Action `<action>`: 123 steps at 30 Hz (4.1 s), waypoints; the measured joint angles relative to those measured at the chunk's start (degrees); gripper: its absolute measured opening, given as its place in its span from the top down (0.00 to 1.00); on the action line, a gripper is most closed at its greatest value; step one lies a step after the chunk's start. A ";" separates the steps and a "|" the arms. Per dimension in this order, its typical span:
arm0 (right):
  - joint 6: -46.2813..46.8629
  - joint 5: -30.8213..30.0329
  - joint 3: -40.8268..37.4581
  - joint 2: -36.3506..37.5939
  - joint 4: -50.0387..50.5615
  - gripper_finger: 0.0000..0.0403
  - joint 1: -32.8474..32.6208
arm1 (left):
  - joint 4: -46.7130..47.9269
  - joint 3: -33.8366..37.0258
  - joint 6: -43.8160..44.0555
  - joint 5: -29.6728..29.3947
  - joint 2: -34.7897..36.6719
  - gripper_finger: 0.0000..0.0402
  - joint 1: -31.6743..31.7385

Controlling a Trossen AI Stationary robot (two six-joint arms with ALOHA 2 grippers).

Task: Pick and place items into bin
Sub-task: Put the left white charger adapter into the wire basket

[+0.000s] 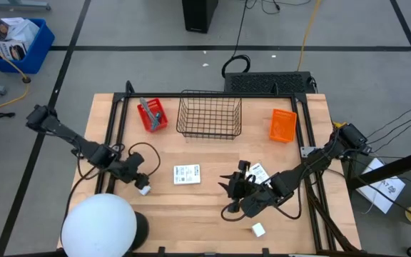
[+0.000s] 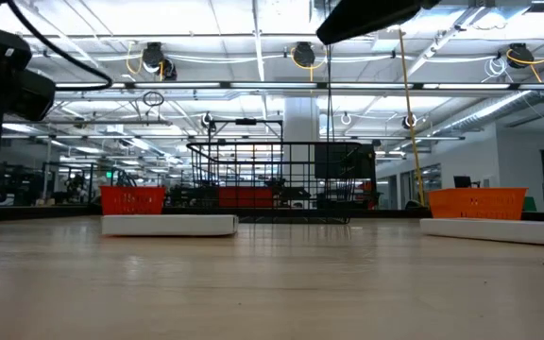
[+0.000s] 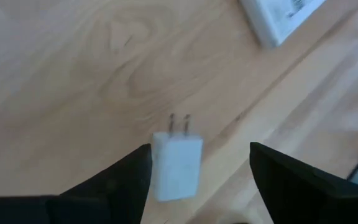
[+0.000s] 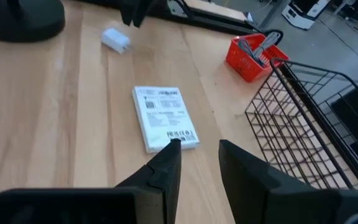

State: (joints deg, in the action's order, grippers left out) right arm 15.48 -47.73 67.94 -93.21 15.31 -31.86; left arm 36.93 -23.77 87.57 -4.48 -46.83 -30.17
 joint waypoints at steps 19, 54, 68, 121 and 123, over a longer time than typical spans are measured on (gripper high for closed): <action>3.59 0.03 -0.02 -0.02 4.75 0.75 0.00 | -9.54 -0.36 3.03 2.00 -19.52 0.31 -5.41; 4.36 -0.04 -0.04 -0.02 4.72 0.75 0.00 | -13.62 0.22 -4.27 -7.74 -22.34 0.60 -1.19; 4.30 -0.03 -0.04 -0.02 4.72 0.75 0.02 | -22.69 0.28 -13.11 -10.64 -22.36 0.57 5.88; 6.30 -0.19 -3.61 -0.01 1.97 0.75 0.79 | -57.96 -14.43 -55.22 -7.36 -22.16 0.57 38.55; 6.33 -0.19 -3.61 -0.02 1.86 0.75 0.79 | -53.09 -17.81 -56.32 -7.40 -22.16 0.57 39.68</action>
State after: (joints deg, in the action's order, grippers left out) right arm 21.80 -47.92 64.34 -93.23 17.17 -31.07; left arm -16.16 -41.58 31.25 -11.88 -68.99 9.51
